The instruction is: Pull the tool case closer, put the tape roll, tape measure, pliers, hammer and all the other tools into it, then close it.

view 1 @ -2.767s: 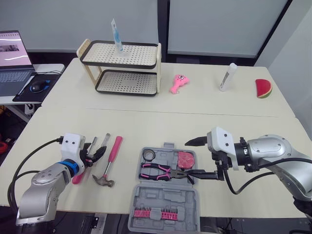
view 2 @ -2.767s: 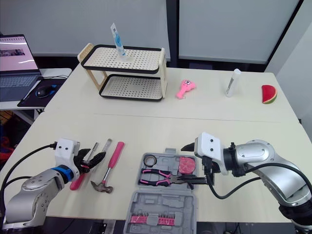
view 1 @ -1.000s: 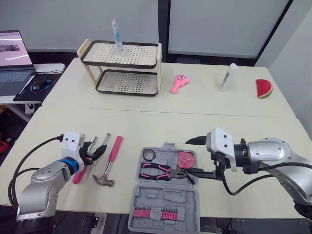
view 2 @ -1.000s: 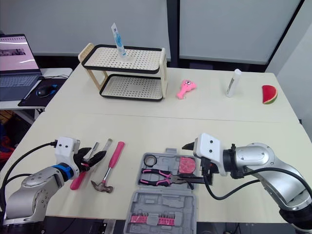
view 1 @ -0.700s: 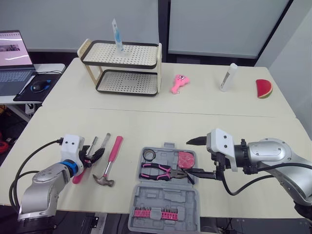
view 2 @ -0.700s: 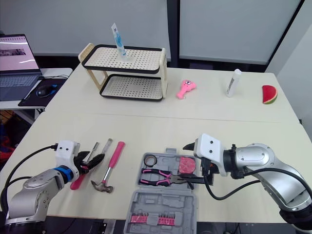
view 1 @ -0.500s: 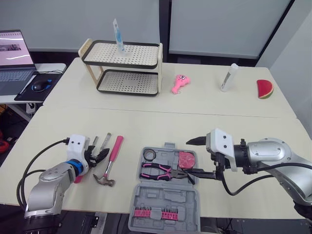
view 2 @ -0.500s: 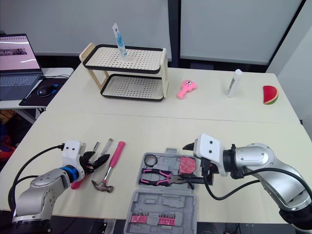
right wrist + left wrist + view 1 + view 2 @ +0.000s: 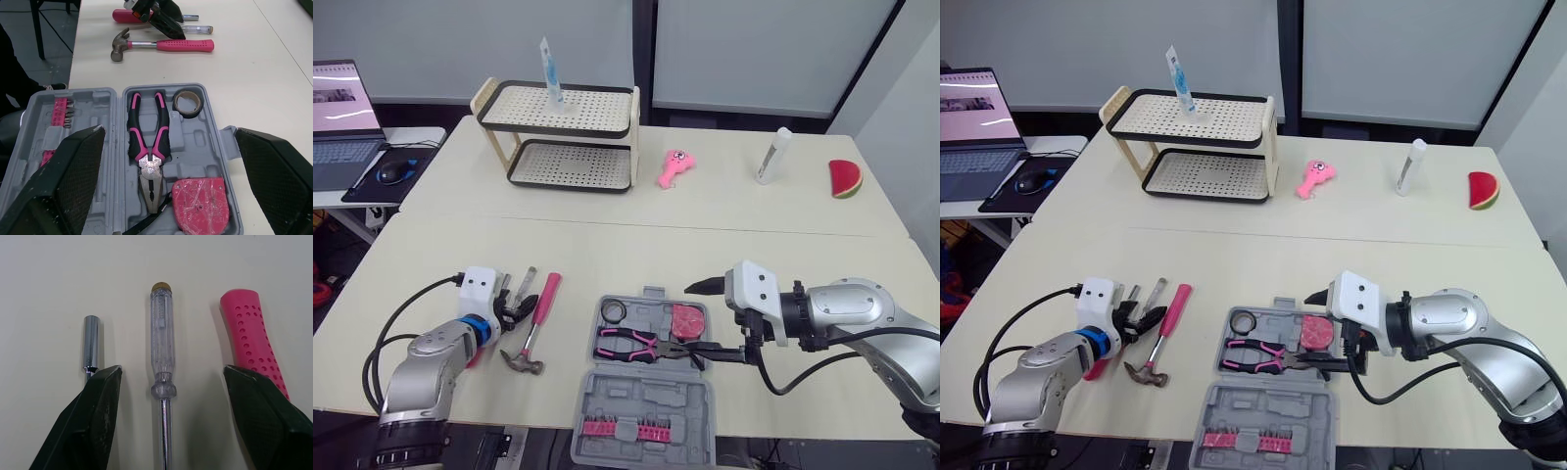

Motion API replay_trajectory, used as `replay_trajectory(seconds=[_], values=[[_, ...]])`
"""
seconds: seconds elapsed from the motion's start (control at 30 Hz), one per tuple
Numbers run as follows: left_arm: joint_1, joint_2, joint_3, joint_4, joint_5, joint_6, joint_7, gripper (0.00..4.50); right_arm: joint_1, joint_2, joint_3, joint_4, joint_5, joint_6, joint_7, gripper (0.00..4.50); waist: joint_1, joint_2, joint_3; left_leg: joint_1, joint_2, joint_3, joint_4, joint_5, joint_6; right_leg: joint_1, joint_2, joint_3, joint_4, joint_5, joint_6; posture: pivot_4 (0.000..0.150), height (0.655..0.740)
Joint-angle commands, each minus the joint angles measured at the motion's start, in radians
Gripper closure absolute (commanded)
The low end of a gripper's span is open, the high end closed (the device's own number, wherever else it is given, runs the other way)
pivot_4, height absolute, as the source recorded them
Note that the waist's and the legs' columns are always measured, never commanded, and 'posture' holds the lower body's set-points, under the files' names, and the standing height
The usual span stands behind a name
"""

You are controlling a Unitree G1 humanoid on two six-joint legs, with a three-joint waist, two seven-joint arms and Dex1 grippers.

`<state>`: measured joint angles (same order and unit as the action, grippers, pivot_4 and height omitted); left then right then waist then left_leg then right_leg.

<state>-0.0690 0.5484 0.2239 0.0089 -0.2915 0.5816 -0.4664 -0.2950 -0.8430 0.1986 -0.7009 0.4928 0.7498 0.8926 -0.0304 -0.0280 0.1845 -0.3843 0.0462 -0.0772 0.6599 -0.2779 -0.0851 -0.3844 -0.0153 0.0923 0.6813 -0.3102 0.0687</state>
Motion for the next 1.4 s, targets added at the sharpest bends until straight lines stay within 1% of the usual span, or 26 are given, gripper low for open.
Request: replay_trajectory(seconds=[0.03,0.13,0.23,0.33,0.4,0.5,0.57,0.67,0.73,0.8,0.9,1.0,1.03,1.07,1.13,1.3,1.4], values=[[0.005,0.009,0.027,-0.053,-0.009,-0.013,-0.004,1.11,-0.006,-0.001,-0.015,-0.019,0.001,-0.014,0.000,0.00,0.000,0.000,0.000,0.000,0.000,0.000,0.000,0.000,0.000,0.000,0.000,0.000,0.000,0.000,0.000,0.150,0.7350],[0.044,0.040,0.078,-0.114,-0.038,-0.029,-0.043,1.11,0.017,-0.010,-0.049,-0.030,0.011,-0.022,-0.001,0.00,0.000,0.000,0.000,0.000,0.000,0.000,0.000,0.000,0.000,0.000,0.000,0.000,0.000,0.000,0.000,0.150,0.7350],[0.119,0.120,0.132,-0.196,-0.069,-0.096,-0.170,1.11,0.074,-0.033,-0.130,-0.054,0.039,-0.032,0.011,0.00,0.000,0.000,0.000,0.000,0.000,0.000,0.000,0.000,0.000,0.000,0.000,0.000,0.000,0.000,0.000,0.150,0.7350],[0.233,0.240,0.184,-0.267,-0.117,-0.161,-0.377,1.11,0.208,-0.096,-0.248,-0.077,0.034,-0.071,0.054,0.00,0.001,0.000,0.000,-0.001,0.000,0.000,-0.001,0.000,0.000,-0.001,0.000,0.000,0.000,0.000,-0.001,0.150,0.7350],[0.289,0.296,0.207,-0.289,-0.143,-0.165,-0.459,1.11,0.289,-0.138,-0.307,-0.084,0.015,-0.100,0.075,0.00,0.003,0.001,0.000,0.000,0.000,0.001,-0.001,0.000,0.000,0.001,-0.001,-0.001,0.000,-0.001,-0.001,0.150,0.7350],[0.383,0.378,0.235,-0.290,-0.145,-0.233,-0.614,1.11,0.444,-0.194,-0.415,-0.066,-0.024,-0.159,0.139,0.00,0.004,0.001,0.000,0.002,0.000,0.001,0.000,0.000,0.000,0.003,-0.001,-0.001,0.000,-0.001,-0.001,0.150,0.7350],[0.433,0.420,0.250,-0.258,-0.125,-0.304,-0.704,1.11,0.542,-0.218,-0.482,-0.050,-0.065,-0.215,0.181,0.00,0.003,0.001,-0.001,0.004,0.000,0.002,0.000,0.000,0.000,0.005,0.000,-0.001,0.000,-0.002,-0.002,0.150,0.7350],[0.471,0.440,0.250,-0.199,-0.102,-0.377,-0.769,1.11,0.674,-0.224,-0.575,-0.015,-0.124,-0.290,0.235,0.00,0.001,0.001,-0.001,0.006,0.001,0.002,0.000,0.000,0.000,0.006,0.001,0.000,0.000,-0.002,-0.002,0.150,0.7350],[0.492,0.440,0.240,-0.182,-0.085,-0.428,-0.799,1.11,0.732,-0.213,-0.619,0.001,-0.153,-0.325,0.251,0.00,0.000,0.001,-0.001,0.006,0.001,0.002,0.000,0.000,0.000,0.007,0.001,0.000,0.000,-0.001,-0.002,0.150,0.7350],[0.507,0.433,0.223,-0.193,-0.072,-0.457,-0.810,1.11,0.774,-0.204,-0.641,0.015,-0.182,-0.355,0.258,0.00,-0.002,0.001,-0.002,0.006,0.001,0.002,0.001,0.000,0.000,0.007,0.001,0.001,0.000,-0.001,-0.001,0.150,0.7350],[0.518,0.417,0.186,-0.216,-0.057,-0.484,-0.811,1.11,0.810,-0.193,-0.623,0.036,-0.240,-0.410,0.247,0.00,-0.001,0.001,-0.002,0.007,0.001,0.002,0.001,0.000,0.000,0.007,0.001,0.001,0.000,-0.001,-0.001,0.150,0.7350],[0.503,0.406,0.125,-0.272,-0.056,-0.449,-0.792,1.68,0.793,-0.186,-0.550,0.055,-0.290,-0.438,0.214,0.62,-0.002,0.001,-0.002,0.007,0.001,0.003,0.001,0.000,0.000,0.007,0.001,0.002,0.000,-0.001,-0.001,0.150,0.7350],[0.492,0.404,0.098,-0.285,-0.044,-0.449,-0.786,1.96,0.781,-0.184,-0.522,0.057,-0.303,-0.436,0.202,0.94,-0.002,0.000,-0.002,0.007,0.001,0.003,0.001,0.000,0.000,0.008,0.001,0.002,0.000,-0.001,-0.001,0.150,0.7350],[0.481,0.406,0.070,-0.295,-0.033,-0.450,-0.785,2.33,0.764,-0.182,-0.491,0.062,-0.320,-0.439,0.190,1.34,-0.001,0.001,-0.002,0.007,0.001,0.003,0.001,0.000,0.000,0.008,0.001,0.002,0.000,-0.001,-0.001,0.150,0.7350],[0.440,0.400,0.002,-0.304,-0.008,-0.445,-0.769,2.92,0.724,-0.174,-0.421,0.067,-0.345,-0.429,0.167,1.90,-0.002,0.001,-0.002,0.008,0.001,0.003,0.001,0.000,0.000,0.009,0.001,0.002,0.000,-0.001,-0.001,0.150,0.7350],[0.327,0.382,-0.139,-0.269,0.068,-0.472,-0.745,4.50,0.643,-0.159,-0.268,0.069,-0.393,-0.404,0.139,2.83,-0.001,0.001,-0.001,0.009,0.001,0.003,0.000,0.000,0.000,0.009,0.001,0.002,-0.001,-0.001,-0.001,0.150,0.7350],[0.230,0.351,-0.236,-0.184,0.133,-0.517,-0.732,4.50,0.562,-0.125,-0.147,0.082,-0.432,-0.367,0.114,3.38,-0.002,0.001,-0.001,0.009,0.001,0.003,0.000,0.000,0.000,0.009,0.001,0.003,-0.002,-0.001,-0.001,0.150,0.7350]])
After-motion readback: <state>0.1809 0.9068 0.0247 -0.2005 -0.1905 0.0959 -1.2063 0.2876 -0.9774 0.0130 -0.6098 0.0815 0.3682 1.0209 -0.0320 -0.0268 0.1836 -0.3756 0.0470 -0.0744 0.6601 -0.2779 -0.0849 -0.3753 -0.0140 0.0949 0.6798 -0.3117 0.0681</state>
